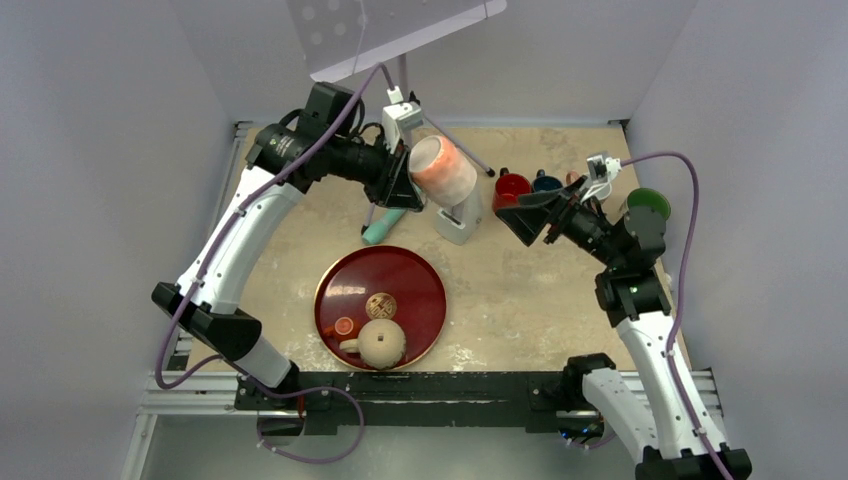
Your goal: Turn the mug right side up
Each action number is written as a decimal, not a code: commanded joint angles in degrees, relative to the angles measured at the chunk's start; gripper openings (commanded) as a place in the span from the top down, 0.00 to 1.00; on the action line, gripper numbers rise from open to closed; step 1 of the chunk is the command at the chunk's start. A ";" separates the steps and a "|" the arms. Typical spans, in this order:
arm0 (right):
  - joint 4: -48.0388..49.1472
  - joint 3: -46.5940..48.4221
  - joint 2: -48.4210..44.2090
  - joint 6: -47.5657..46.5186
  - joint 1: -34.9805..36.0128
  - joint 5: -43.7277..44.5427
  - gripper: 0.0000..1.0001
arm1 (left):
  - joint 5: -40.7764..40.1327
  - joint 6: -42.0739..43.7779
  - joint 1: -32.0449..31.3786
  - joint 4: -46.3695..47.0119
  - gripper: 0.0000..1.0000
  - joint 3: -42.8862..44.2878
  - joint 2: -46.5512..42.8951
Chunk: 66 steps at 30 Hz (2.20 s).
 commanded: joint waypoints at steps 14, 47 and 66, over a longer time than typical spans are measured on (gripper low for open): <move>51.40 2.85 12.88 24.30 15.92 8.42 0.80 | 11.24 -8.00 -5.62 6.22 1.00 -2.14 0.96; -52.25 29.04 43.31 -22.04 15.71 44.25 1.00 | -34.58 24.86 3.45 -11.61 0.05 -38.23 -6.46; -50.30 34.56 54.14 -23.31 15.70 44.53 0.59 | -33.37 45.09 4.84 1.14 0.32 -67.46 -19.33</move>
